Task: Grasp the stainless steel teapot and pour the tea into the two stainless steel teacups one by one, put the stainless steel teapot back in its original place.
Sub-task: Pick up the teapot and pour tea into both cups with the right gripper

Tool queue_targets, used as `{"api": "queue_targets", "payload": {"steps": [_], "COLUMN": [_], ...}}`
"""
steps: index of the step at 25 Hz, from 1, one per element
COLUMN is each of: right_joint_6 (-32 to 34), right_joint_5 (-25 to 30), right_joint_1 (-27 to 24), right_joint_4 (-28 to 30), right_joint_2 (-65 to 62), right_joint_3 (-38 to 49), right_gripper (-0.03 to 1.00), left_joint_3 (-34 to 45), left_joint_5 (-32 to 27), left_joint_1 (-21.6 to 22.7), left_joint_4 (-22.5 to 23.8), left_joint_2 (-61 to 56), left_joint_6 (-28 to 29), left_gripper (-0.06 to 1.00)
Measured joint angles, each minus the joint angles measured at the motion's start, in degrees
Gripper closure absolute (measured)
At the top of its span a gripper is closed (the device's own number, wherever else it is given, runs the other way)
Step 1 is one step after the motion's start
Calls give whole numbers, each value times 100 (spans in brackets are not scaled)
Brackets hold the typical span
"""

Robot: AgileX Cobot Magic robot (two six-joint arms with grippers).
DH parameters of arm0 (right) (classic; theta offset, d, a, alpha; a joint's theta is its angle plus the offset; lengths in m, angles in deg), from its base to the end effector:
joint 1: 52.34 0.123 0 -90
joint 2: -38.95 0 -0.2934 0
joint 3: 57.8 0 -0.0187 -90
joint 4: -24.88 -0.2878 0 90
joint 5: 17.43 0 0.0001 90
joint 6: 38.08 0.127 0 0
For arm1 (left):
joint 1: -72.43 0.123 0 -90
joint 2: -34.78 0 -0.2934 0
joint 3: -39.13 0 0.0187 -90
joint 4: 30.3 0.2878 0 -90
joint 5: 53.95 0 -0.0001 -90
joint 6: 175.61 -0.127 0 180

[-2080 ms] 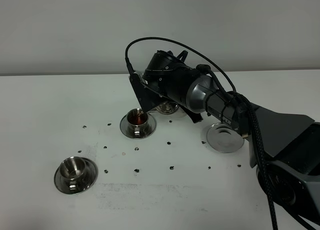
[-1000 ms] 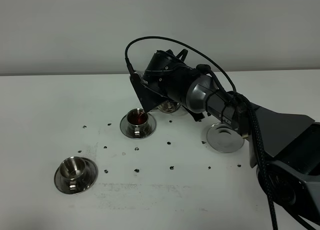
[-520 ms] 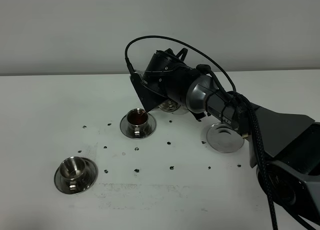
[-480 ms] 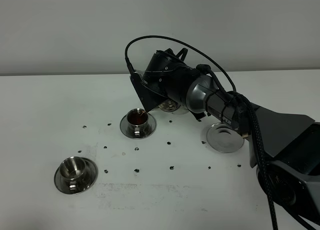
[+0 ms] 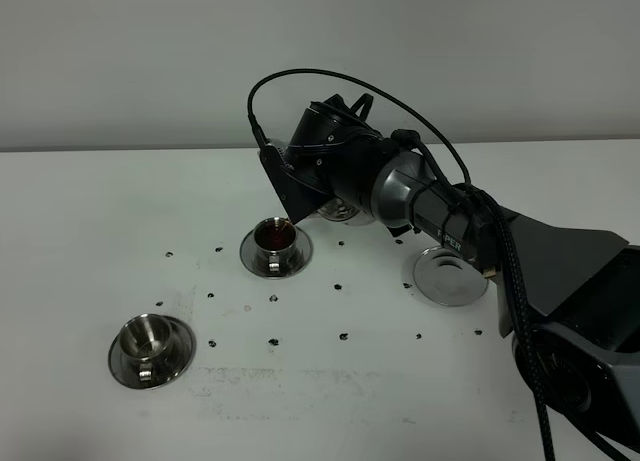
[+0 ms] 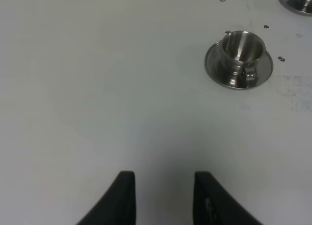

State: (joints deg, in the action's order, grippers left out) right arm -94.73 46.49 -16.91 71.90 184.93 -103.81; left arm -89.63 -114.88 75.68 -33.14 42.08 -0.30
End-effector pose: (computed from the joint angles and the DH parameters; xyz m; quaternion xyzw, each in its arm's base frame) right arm 0.5139 0.2632 0.1695 -0.7392 0.5414 -0.3965 0.0565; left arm 0.0554 -0.0024 0.2640 0.0114 0.8634 0.0102 0.5044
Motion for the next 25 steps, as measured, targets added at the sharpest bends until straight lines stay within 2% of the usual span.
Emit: {"api": "queue_targets", "payload": {"steps": [15,25], "right_joint_6": [0,156], "right_joint_5": [-27,45], "right_joint_1": [20,27], "right_joint_4": [-11,-473], "right_joint_2": [0,-6], "right_joint_3": [0,0], "right_gripper": [79,79], "left_joint_3": [0,0], "left_joint_5": [0,0], "left_joint_1": [0,0], "left_joint_4": [0,0], "left_joint_2": [0,0], "left_joint_6": [5,5], "left_gripper": [64,64]}}
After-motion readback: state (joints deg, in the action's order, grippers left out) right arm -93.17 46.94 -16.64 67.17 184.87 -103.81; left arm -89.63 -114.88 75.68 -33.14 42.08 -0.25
